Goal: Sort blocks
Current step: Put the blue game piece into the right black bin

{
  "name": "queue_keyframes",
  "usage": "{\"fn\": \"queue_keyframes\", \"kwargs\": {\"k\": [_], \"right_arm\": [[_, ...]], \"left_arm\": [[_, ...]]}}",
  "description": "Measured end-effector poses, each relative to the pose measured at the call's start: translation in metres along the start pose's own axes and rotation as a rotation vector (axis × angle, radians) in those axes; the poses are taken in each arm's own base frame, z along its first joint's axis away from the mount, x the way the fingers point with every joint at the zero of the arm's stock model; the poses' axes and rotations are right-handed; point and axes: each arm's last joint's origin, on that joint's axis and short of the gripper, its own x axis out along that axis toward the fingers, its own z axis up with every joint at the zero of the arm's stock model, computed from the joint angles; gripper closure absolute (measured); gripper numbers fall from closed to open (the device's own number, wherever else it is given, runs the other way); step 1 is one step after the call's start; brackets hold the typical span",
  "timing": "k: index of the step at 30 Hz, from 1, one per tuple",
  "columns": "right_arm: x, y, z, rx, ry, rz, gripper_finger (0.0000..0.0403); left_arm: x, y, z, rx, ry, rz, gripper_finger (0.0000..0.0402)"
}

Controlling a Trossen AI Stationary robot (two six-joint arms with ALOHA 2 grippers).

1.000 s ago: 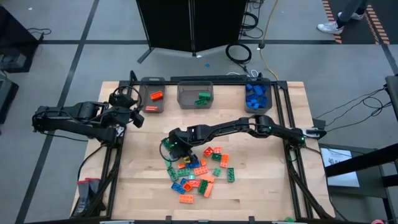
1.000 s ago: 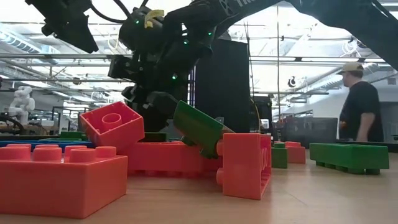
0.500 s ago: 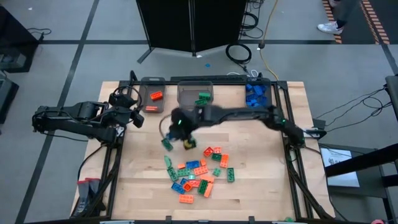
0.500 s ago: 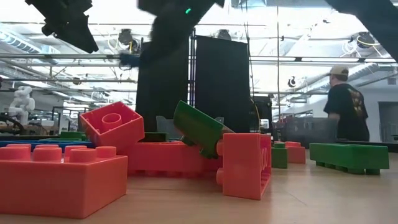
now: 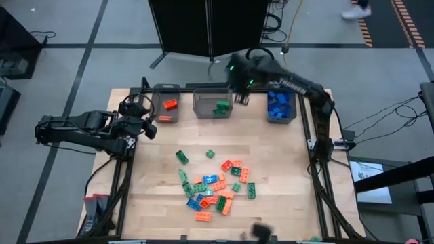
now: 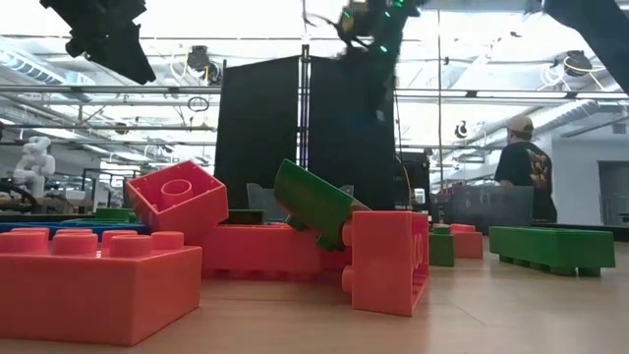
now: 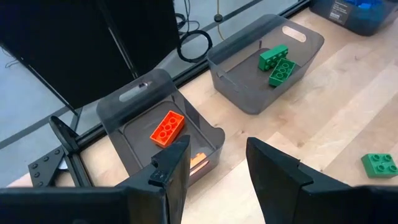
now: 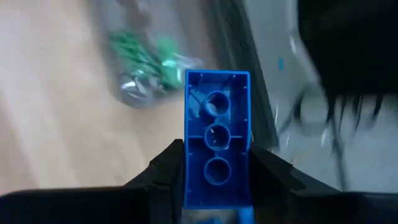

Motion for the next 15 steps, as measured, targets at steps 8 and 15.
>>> {"fn": "queue_keyframes", "kwargs": {"k": [8, 15], "right_arm": [[0.008, -0.082, -0.051, 0.327, 0.2, -0.034, 0.0287], [0.004, -0.105, -0.079, 0.381, 0.2, -0.048, 0.0287]], "left_arm": [[0.0, 0.0, 0.0, 0.0, 0.001, 0.0, 0.0241], [0.0, 0.0, 0.0, -0.001, 0.001, -0.001, 0.0241]]}}
